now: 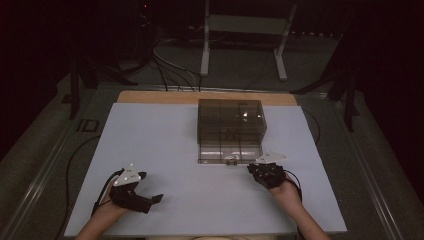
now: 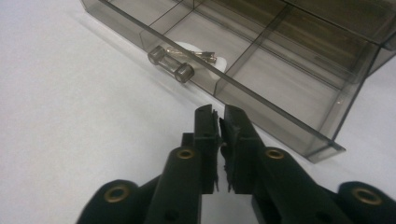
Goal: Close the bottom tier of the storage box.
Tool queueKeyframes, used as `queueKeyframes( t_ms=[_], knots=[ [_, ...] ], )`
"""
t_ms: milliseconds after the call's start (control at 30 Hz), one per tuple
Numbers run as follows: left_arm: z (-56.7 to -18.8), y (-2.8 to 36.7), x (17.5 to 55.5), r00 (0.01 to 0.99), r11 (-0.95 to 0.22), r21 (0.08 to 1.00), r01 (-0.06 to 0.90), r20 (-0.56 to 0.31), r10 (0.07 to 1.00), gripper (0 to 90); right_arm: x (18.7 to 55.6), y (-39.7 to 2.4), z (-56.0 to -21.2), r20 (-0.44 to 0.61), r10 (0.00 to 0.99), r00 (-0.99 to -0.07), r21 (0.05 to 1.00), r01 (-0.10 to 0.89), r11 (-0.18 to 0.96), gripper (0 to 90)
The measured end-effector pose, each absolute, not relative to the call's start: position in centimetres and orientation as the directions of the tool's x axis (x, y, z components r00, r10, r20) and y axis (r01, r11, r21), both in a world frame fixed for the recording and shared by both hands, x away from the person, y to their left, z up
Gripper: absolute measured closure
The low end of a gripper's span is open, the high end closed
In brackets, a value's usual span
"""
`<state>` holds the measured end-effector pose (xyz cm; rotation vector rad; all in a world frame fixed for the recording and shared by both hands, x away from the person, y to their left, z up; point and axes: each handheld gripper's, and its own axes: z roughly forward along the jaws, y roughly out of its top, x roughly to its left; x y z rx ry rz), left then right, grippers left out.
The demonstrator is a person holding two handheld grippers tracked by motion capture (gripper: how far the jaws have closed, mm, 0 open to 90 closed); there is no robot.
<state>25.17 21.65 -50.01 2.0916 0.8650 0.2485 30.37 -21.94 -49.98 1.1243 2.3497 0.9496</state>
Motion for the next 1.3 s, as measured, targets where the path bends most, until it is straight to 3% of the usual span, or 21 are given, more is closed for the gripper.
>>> queueKeyframes(
  t_ms=[167,1300],
  knots=[
    [-50.0,21.6,25.1,0.743,-0.412,0.768,0.491,-0.122,0.658,0.0,30.9,-21.7,-50.0,-0.04,0.774,-0.633,0.698,0.536,0.475,90.0],
    [-50.0,21.7,25.2,0.738,-0.41,0.768,0.492,-0.119,0.664,0.0,32.7,-20.7,-50.9,-0.062,0.746,-0.663,0.66,0.534,0.529,90.0]
  ],
)
